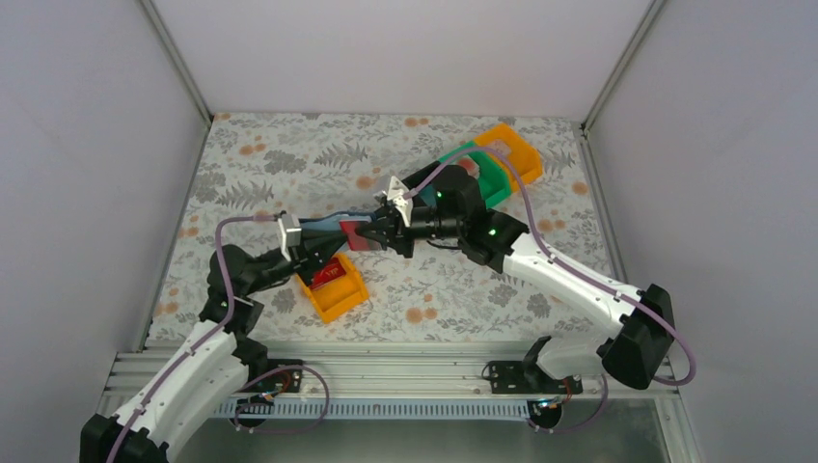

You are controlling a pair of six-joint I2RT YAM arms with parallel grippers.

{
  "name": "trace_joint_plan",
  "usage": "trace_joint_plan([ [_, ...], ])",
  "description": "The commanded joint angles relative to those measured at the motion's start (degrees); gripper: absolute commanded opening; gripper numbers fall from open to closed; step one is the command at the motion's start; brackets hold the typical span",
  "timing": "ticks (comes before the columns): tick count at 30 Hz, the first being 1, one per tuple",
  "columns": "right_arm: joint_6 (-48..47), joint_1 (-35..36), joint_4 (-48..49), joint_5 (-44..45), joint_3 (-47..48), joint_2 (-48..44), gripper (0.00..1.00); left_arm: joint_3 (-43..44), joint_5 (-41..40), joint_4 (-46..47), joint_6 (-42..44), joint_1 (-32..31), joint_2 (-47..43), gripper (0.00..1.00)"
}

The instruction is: Take the credit cards out of the card holder

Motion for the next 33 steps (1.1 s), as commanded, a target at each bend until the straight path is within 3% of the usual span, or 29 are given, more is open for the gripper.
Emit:
trace_joint_plan([
  [1,-1.75,1.53,0.60,-5.30,-0.82,0.77,0.06,2.14,7.05,0.44,2.20,-1.88,-1.19,0.03],
  [8,-2.77,0.64,-2.15,-8.02,-1.69,-0.77,0.25,2.97,4.13,-3.88,1.46,-0.38,-1.78,0.02],
  [18,-3.22,-2.14,-5.48,-8.89,-4.79,-5.52,0.27,3.97,3.68,-9.81,4.94,1.63,-2.39,0.02],
  [33,-3.80,-5.05,-8.83,-8.67,-6.72,-9.00,0.05,5.87,4.33,-17.50,12.12,2.46,-2.45,0.02],
])
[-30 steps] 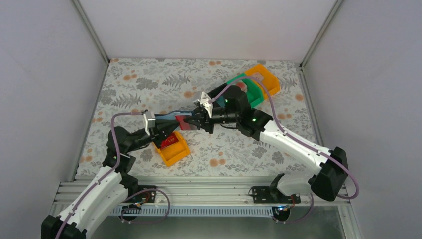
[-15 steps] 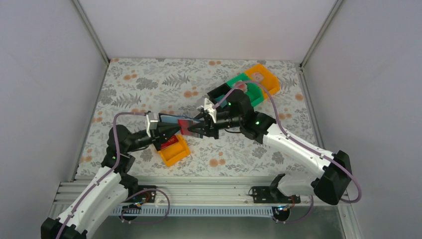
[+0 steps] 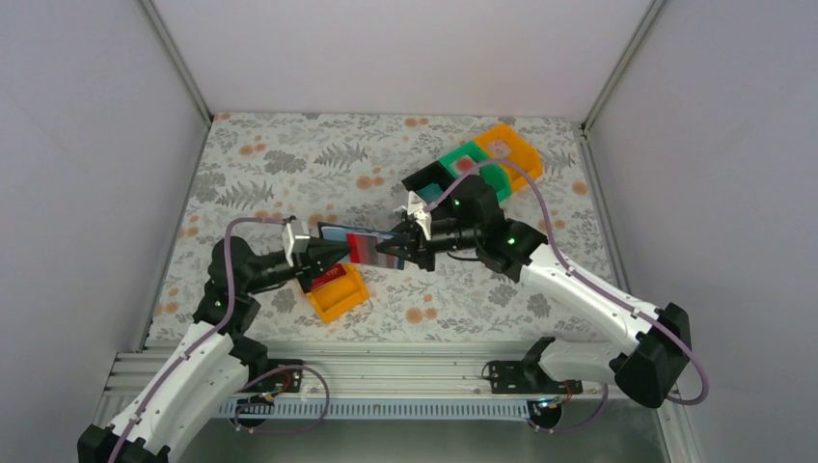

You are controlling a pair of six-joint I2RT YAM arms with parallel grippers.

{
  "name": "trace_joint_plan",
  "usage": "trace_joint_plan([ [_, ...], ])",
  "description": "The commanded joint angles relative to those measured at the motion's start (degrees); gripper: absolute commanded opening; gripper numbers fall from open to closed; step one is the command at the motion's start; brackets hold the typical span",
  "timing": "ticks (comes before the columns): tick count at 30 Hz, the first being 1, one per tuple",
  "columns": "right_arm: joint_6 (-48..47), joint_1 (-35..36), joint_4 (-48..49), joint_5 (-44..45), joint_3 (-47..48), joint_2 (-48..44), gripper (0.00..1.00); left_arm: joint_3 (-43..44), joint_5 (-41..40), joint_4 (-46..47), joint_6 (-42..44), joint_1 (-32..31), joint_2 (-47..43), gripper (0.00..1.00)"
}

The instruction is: Take the credit cards out of the card holder

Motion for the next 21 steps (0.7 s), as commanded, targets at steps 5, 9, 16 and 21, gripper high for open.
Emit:
trace_joint_plan([
  [5,-0.19,-1.20,-1.65,-4.45,-0.23,-1.66,0.04,0.76,2.80,0.01,5.13,1.09,-0.14,0.02],
  [9,-0.09,-1.25,-2.04,-8.43,1.93,0.95,0.04,-2.69,4.06,8.41,0.67,-0.26,0.61,0.03],
  [16,-0.02,-1.20,-0.61,-11.32,2.77,1.40,0.04,-4.59,1.51,12.85,-2.72,-1.64,1.11,0.26],
  [21,-0.65,-1.20,-0.93,-11.73,3.10,1.78,0.04,-4.66,1.85,14.01,-3.09,-1.77,1.13,0.25],
])
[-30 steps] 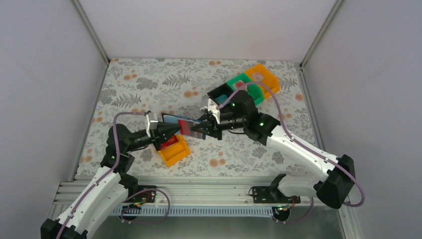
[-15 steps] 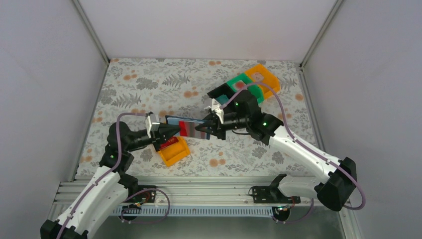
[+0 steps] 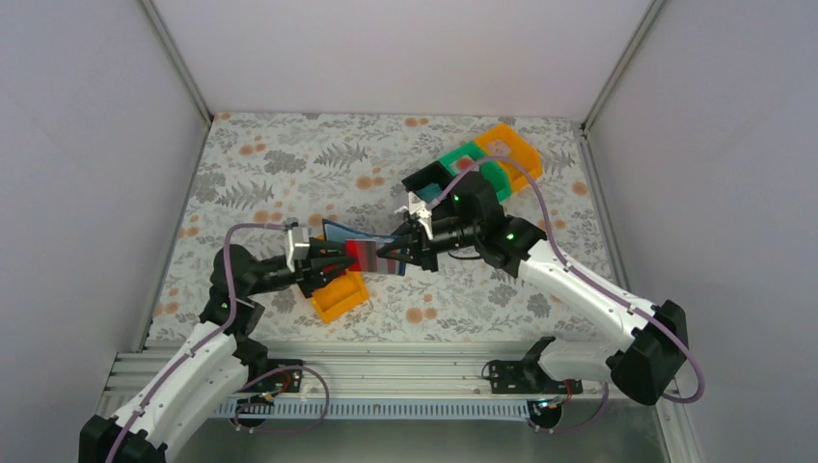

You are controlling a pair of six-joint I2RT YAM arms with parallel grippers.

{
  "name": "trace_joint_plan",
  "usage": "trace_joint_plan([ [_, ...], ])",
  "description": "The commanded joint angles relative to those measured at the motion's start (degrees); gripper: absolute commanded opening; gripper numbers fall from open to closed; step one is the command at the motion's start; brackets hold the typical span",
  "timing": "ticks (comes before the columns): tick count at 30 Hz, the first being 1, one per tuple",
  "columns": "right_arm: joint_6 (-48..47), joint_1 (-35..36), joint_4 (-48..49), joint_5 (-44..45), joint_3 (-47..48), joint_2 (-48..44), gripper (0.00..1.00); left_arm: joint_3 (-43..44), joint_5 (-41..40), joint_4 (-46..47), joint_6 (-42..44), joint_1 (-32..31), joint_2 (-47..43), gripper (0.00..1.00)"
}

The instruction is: Take the credit cards out of the card holder

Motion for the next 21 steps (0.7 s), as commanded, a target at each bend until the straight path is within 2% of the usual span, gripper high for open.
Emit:
trace_joint_plan([
  [1,-0.72,0.02,0.75,-4.14,2.35,0.53,0.04,-0.58,-0.55,4.44,-0.59,-0.22,0.15,0.18],
  [2,-0.72,0.00,0.70,-4.01,2.35,0.69,0.04,-0.56,-0.44,4.50,-0.29,-0.32,0.21,0.07],
  [3,-0.66,0.00,0.70,-3.43,2.31,0.81,0.04,-0.45,-0.59,3.85,0.01,-0.25,0.18,0.03],
  [7,-0.28,-0.04,0.51,0.03,1.98,-0.09,0.04,1.34,-1.72,-2.29,0.93,-0.06,-0.57,0.02],
  [9,2.13,-0.38,0.92,9.51,1.42,-1.47,0.04,3.36,-4.42,-8.92,3.51,0.53,-0.93,0.02],
  [11,6.36,-2.23,1.22,20.06,0.63,-2.67,0.04,5.45,-8.68,-16.09,8.66,1.85,-1.27,0.02],
  [15,11.20,-10.47,0.67,23.03,-1.01,-4.27,0.04,9.61,-20.58,-24.59,21.38,3.35,-2.03,0.02],
  [17,12.93,-13.21,0.23,24.10,-1.55,-4.76,0.04,12.12,-23.49,-26.61,31.55,3.45,-2.86,0.02],
  [19,13.96,-14.62,-0.35,25.76,-1.67,-4.69,0.04,14.43,-25.93,-27.92,45.61,3.18,-4.16,0.02],
  [20,14.07,-14.93,-0.52,25.74,-1.71,-4.54,0.04,15.26,-27.98,-28.00,53.72,2.75,-5.00,0.02],
  [21,13.94,-15.04,-0.53,25.17,-1.70,-4.43,0.04,15.49,-29.99,-27.56,67.43,2.02,-6.14,0.02],
])
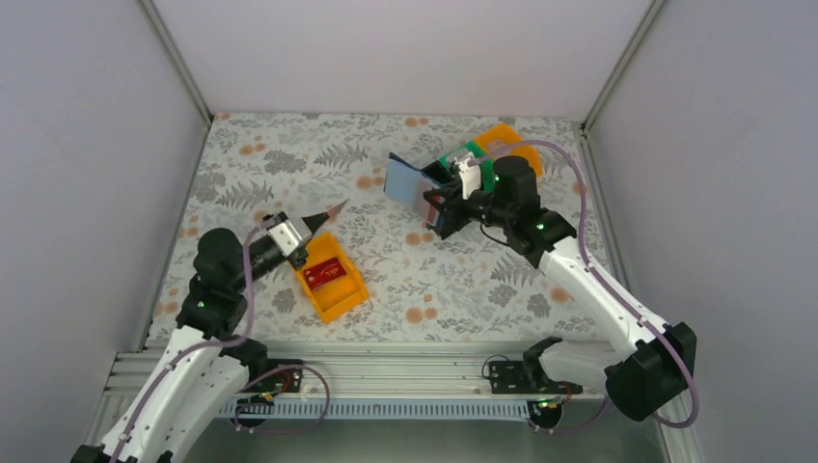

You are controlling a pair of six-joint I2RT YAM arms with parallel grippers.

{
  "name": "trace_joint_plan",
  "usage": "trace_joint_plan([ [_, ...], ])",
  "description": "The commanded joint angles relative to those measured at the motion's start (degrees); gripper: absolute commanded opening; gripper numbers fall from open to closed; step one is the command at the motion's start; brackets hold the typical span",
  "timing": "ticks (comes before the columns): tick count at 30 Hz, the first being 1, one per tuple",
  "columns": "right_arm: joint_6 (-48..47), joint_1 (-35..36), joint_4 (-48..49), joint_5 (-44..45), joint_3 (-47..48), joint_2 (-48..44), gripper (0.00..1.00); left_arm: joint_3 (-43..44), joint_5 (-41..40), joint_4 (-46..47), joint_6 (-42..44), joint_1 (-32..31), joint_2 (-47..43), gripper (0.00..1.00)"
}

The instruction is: Take the credit cards out of the card holder

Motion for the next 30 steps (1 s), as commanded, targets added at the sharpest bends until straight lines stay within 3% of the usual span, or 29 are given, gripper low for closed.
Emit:
trace_joint_plan([
  [1,3.33,-1.04,-0.06,1.84,-0.76,-0.80,0.04,2.92,-11.76,-1.96,50.09,-1.66,-4.78,0.02],
  [2,3.39,-1.04,0.10,0.97,-0.76,-0.73,0.04,0.94,-14.07,0.89,62.91,-2.06,-6.19,0.02],
  [4,3.34,-1.04,0.00,0.21,-0.68,-0.46,0.04,-6.81,-16.70,15.02,87.30,-2.12,-8.95,0.02],
  [6,3.14,-1.04,0.09,-0.34,-0.79,-0.29,0.04,-13.02,-13.85,22.65,103.98,-2.02,-11.05,0.02],
  [10,2.80,-1.05,0.48,-2.19,-0.82,0.28,0.04,-15.32,-0.28,20.45,118.38,-2.03,-16.40,0.02],
  [14,2.20,-1.05,0.14,-3.37,-0.82,0.50,0.04,-16.96,-0.74,15.95,121.83,-2.06,-18.43,0.02],
  [16,2.09,-1.04,-0.02,-3.21,-1.01,0.16,0.04,-16.11,-3.24,10.62,118.20,-2.08,-19.34,0.02],
  [18,2.25,-1.07,-0.15,-2.75,-1.17,-0.30,0.04,-13.13,-9.35,-2.39,110.75,-2.25,-19.02,0.02],
  [23,2.84,-1.07,0.11,-2.34,-1.91,-1.30,0.04,-4.53,-21.63,-24.51,72.24,-2.67,-7.97,0.02],
  [26,3.11,-1.04,-1.04,-1.97,-1.24,-0.72,0.04,9.69,-24.63,-32.35,42.98,-3.45,8.72,0.02],
  [28,3.36,-1.05,-1.48,-1.52,-0.71,-0.26,0.04,15.64,-25.58,-39.28,30.15,-4.45,14.47,0.02],
  [30,3.53,-1.07,-1.08,-1.93,-0.92,-0.29,0.04,17.46,-25.90,-45.77,23.92,-6.58,15.45,0.02],
])
